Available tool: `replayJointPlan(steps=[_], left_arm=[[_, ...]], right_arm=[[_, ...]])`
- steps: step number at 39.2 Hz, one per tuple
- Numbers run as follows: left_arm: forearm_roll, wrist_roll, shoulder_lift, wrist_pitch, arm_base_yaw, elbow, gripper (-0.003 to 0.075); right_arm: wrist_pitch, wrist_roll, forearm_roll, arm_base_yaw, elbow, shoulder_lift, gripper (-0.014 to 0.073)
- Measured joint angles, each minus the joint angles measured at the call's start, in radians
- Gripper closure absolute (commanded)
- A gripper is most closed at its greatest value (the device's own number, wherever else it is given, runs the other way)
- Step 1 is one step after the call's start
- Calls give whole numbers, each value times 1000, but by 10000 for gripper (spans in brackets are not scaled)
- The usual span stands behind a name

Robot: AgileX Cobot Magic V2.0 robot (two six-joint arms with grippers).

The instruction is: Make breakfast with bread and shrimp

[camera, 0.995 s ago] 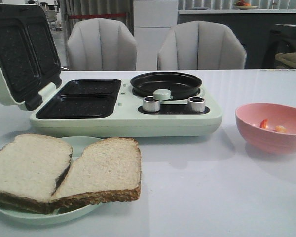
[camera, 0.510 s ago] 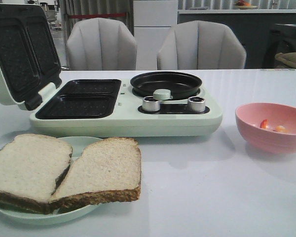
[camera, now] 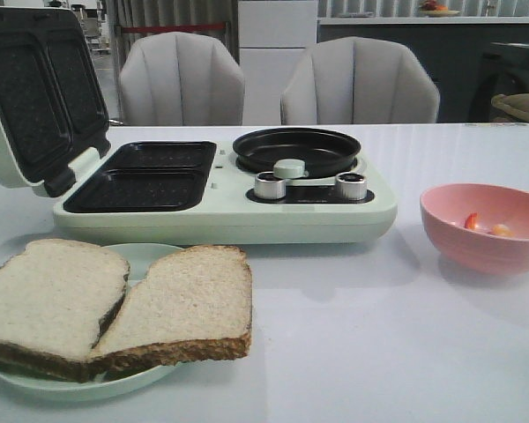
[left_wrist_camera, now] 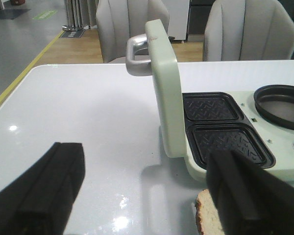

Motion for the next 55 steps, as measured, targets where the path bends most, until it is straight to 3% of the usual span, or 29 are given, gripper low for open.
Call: replayJointPlan(steps=[9,17,35,40,55], left_arm=[[43,39,0,18,-46,-2,134],[67,169,23,58,-118,-2,134],[546,210,321,336,-632,-2,134],[661,210,439,356,-720,-2,134],[868,210,733,303,-751,-5,134]], right_arm=[[0,0,0,0,0,0,452],[0,0,0,0,0,0,452],[0,0,0,0,0,0,452],[0,0,0,0,0,0,452],[0,0,0,0,0,0,452]])
